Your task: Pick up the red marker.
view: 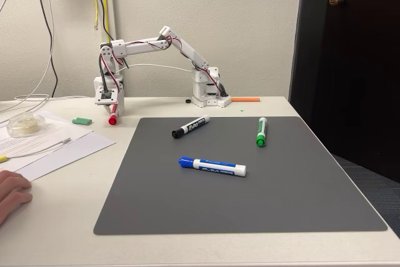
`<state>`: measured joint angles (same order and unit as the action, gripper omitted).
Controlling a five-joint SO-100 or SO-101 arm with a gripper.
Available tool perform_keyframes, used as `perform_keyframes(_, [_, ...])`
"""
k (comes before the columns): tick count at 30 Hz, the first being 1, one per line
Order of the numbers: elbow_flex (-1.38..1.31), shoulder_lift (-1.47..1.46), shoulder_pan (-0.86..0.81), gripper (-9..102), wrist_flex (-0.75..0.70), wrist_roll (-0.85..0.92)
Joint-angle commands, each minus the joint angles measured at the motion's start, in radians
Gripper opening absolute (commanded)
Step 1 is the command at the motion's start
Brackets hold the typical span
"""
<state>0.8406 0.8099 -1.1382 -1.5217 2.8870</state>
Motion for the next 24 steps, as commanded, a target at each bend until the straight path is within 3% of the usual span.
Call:
perform_keyframes(1, [-0.009, 0.025, 0.012, 4, -0.020, -0.014])
perform_keyframes(10, [-0.011, 0.080, 0.029, 3, -0.069, -0.035])
perform_keyframes(24, [-0.135, 0.193, 0.227, 4, -0.225, -0.411])
